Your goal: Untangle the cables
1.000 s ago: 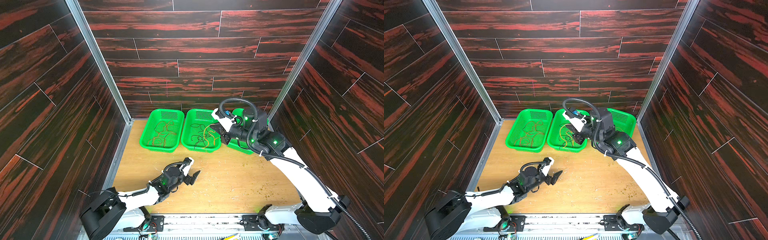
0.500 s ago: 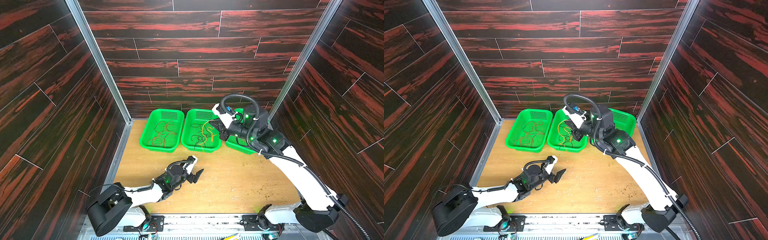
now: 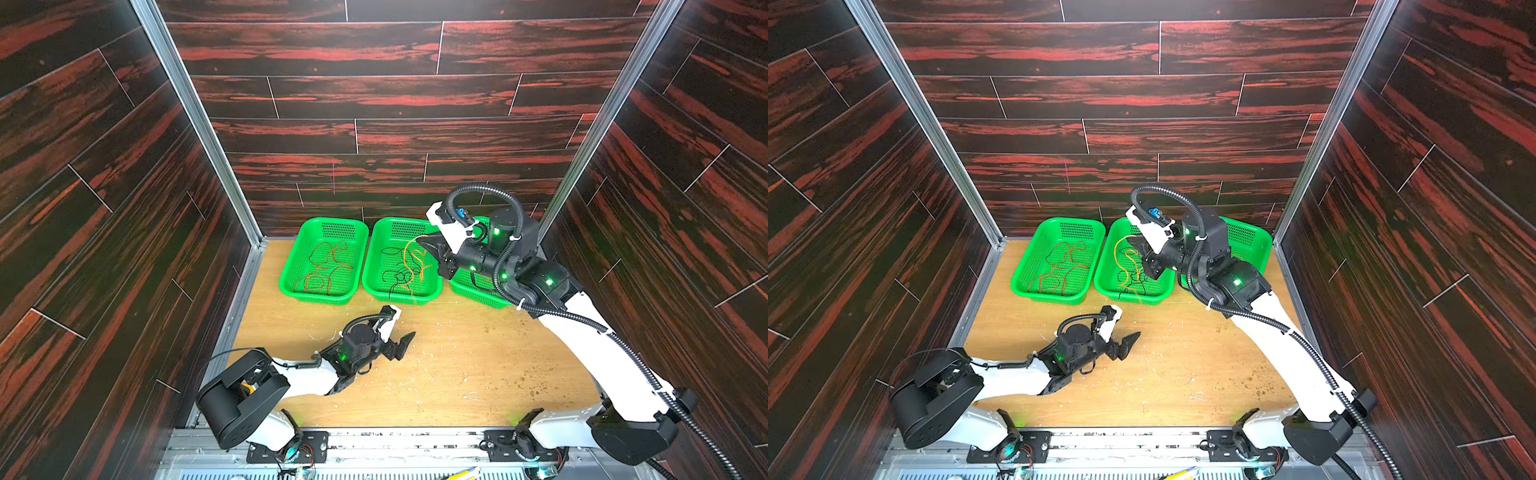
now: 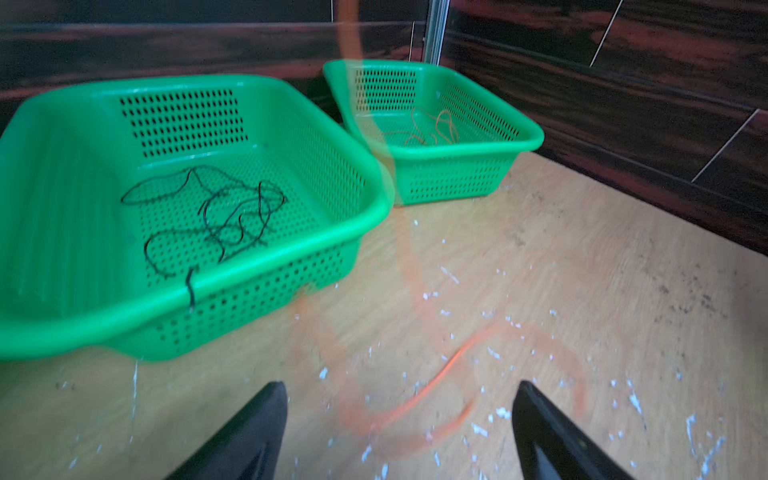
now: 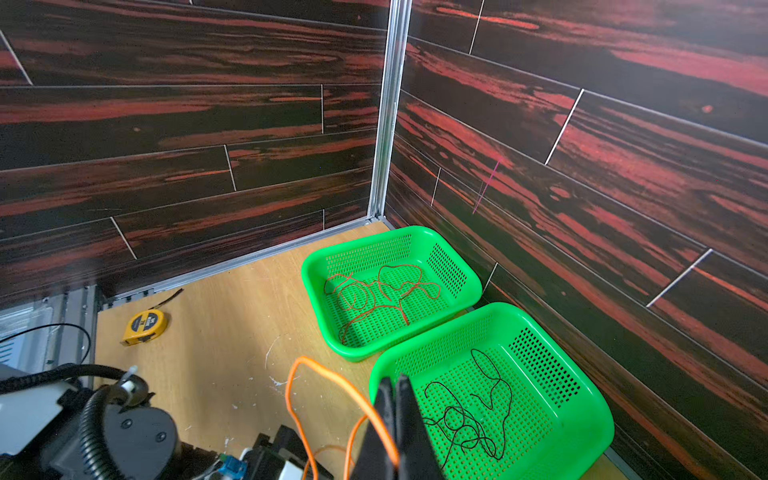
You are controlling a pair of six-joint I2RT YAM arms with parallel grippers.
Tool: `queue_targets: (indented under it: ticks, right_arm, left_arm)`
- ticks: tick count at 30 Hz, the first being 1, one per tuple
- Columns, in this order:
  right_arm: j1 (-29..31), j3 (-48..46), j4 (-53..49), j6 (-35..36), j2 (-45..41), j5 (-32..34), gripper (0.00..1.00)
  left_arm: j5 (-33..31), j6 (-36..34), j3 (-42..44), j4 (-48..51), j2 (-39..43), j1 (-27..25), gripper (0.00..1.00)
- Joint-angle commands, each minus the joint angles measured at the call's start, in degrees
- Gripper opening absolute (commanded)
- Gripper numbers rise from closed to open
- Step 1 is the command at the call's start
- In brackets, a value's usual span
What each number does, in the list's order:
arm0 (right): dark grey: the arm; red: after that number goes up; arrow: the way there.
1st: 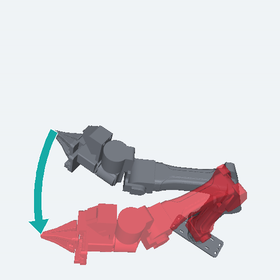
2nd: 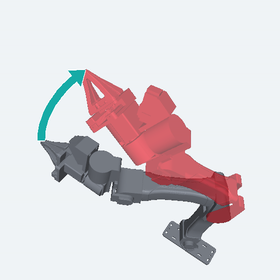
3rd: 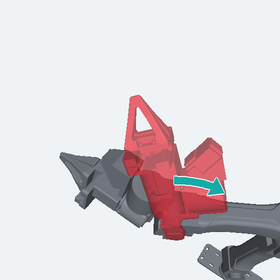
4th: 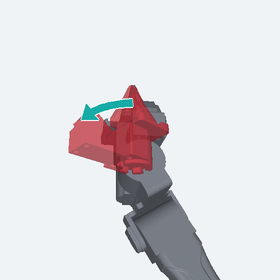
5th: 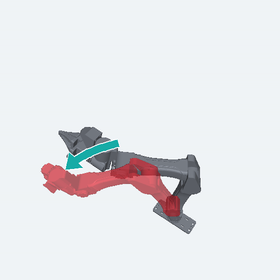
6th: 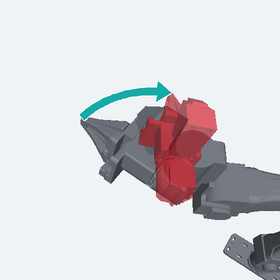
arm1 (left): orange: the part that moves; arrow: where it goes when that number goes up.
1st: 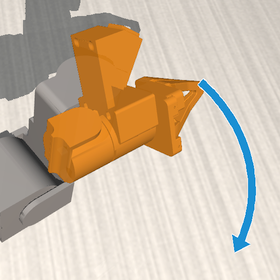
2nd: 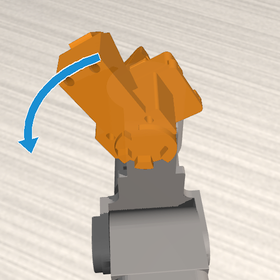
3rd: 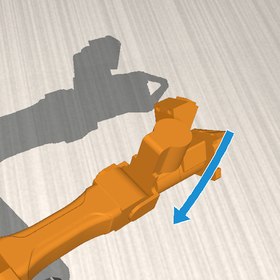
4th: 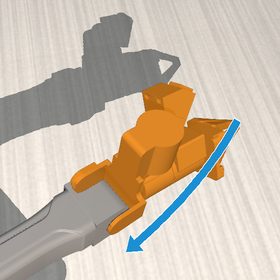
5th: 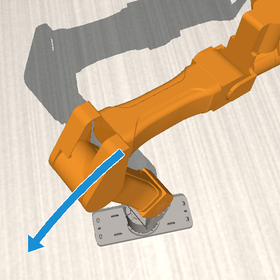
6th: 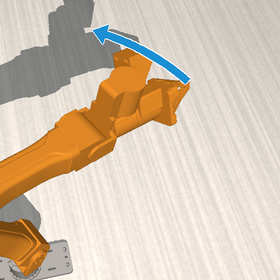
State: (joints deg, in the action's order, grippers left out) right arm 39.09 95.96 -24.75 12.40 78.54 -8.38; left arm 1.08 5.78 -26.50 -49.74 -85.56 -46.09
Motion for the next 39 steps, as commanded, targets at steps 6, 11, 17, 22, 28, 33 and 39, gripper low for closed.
queue_targets:
  ticks: [6,11,17,22,28,33,39]
  right_arm:
    - [-0.07,0.61,0.50,-2.16,-0.76,0.07,0.00]
    - [0.03,1.56,-0.37,-2.60,-0.19,-0.37,0.00]
    - [0.01,0.17,-1.88,-2.03,-0.99,0.82,0.00]
    - [-0.05,-0.86,-2.54,-1.98,-1.90,-1.07,0.00]
    - [0.01,-0.86,-3.93,-1.94,-1.84,-2.76,0.00]
    - [-0.02,-0.45,-5.09,-1.51,-1.08,-4.87,0.00]
    - [-0.05,-0.62,-5.93,-1.66,-0.47,-6.43,0.00]
  left_arm:
    - [2.65,-7.08,-3.69,4.81,0.49,-1.69,0.84]
    - [-0.35,-10.41,-2.52,4.92,2.16,-2.78,0.85]
    - [-6.73,-12.43,-1.27,6.67,10.03,-3.31,0.85]
    - [-8.79,-14.73,-1.26,9.49,16.98,-3.29,0.88]
    - [-11.58,-19.92,-5.96,15.11,19.60,-3.31,0.88]
    - [-14.04,-23.16,-8.53,14.38,18.42,-3.31,0.88]
    - [-16.26,-24.75,-10.61,14.26,17.65,-3.30,0.86]
